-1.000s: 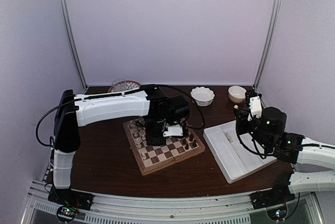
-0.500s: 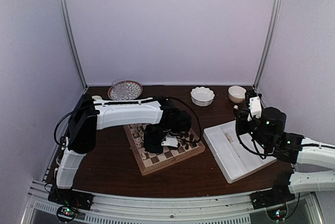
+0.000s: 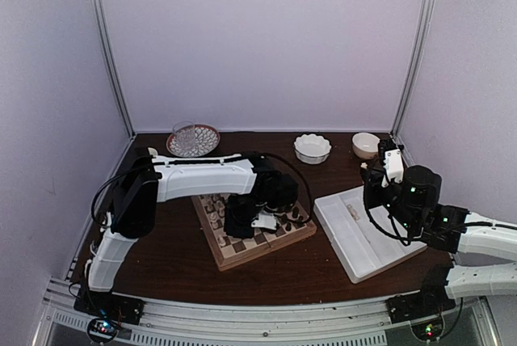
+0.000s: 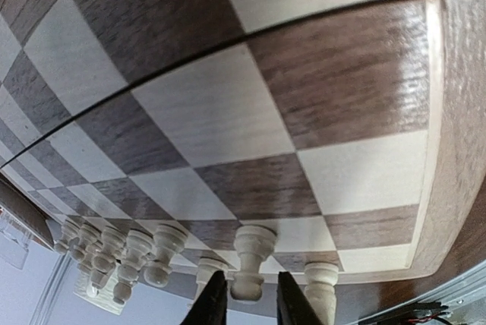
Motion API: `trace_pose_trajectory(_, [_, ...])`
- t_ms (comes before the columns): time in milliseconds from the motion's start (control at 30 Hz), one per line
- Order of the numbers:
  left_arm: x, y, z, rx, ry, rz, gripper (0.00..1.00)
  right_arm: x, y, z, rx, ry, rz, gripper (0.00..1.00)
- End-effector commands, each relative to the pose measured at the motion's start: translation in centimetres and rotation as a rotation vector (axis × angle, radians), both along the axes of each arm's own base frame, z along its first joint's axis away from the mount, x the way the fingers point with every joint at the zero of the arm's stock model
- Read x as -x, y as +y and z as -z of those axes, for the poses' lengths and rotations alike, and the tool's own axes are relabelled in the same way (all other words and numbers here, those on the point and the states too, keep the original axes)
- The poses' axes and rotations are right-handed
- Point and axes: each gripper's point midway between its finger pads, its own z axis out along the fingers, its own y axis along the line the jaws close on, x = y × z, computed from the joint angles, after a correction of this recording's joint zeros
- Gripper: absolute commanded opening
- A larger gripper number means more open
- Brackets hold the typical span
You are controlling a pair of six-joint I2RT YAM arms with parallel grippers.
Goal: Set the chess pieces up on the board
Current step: Place the pawn on the chessboard.
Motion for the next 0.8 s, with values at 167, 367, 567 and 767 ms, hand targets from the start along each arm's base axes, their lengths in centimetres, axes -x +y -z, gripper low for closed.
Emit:
trace_pose_trajectory(167, [-0.2, -0.8, -1.0, 0.025, -0.018, -0.018, 0.33, 0.0, -0.5, -0.1, -0.008, -0.013, 0.02, 0.0])
trace_pose_trajectory(367, [-0.2, -1.6, -2.3, 0.091, -0.042, -0.04, 0.42, 0.0, -0.5, -0.2, -0.007, -0.014, 0.018, 0.0])
trace_pose_trajectory(567, [-0.5, -2.0, -3.7, 0.175, -0.09, -0.059, 0.58, 0.0, -0.5, -0.2, -0.008, -0.015, 0.019, 0.0])
trace_pose_trajectory(767, [-1.3, -3.3, -7.2, 0.383, -0.195, -0.098, 0.96, 0.0, -0.5, -0.2, -0.005, -0.014, 0.018, 0.0])
